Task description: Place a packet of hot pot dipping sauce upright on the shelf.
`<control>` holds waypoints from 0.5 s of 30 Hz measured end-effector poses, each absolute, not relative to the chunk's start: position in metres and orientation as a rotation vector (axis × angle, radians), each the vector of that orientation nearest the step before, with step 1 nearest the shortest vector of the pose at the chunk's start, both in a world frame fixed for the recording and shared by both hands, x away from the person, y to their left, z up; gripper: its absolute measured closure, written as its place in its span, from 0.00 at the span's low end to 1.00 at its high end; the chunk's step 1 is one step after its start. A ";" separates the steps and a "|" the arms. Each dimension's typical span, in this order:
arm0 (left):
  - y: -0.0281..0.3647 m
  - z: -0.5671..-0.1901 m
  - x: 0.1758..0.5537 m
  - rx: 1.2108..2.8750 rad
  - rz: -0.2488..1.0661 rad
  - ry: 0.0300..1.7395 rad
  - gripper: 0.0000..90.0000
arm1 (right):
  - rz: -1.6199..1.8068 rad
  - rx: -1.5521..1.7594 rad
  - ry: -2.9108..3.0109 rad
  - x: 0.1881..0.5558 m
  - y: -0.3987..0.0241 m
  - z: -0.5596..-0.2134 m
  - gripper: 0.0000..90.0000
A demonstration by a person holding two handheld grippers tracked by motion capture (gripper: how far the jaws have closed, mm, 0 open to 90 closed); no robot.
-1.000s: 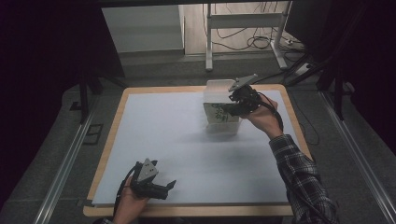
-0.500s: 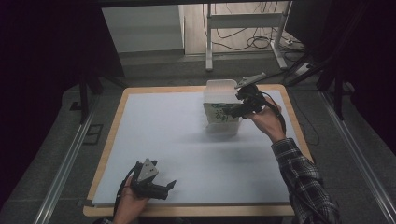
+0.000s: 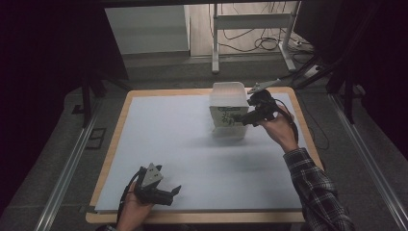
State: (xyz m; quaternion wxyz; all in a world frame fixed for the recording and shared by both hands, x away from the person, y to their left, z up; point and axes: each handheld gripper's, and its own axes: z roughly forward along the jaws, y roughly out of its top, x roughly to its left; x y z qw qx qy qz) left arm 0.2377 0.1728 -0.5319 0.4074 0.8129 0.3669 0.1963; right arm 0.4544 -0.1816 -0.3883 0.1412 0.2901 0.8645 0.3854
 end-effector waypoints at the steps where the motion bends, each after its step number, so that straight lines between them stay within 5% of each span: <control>1: 0.173 -0.532 0.238 2.050 0.495 0.925 0.01 | 1.115 0.838 2.495 0.454 -0.183 -0.389 0.08; 15: 0.173 -0.532 0.238 2.053 0.496 0.926 0.01 | 1.148 0.858 2.472 0.444 -0.193 -0.391 0.05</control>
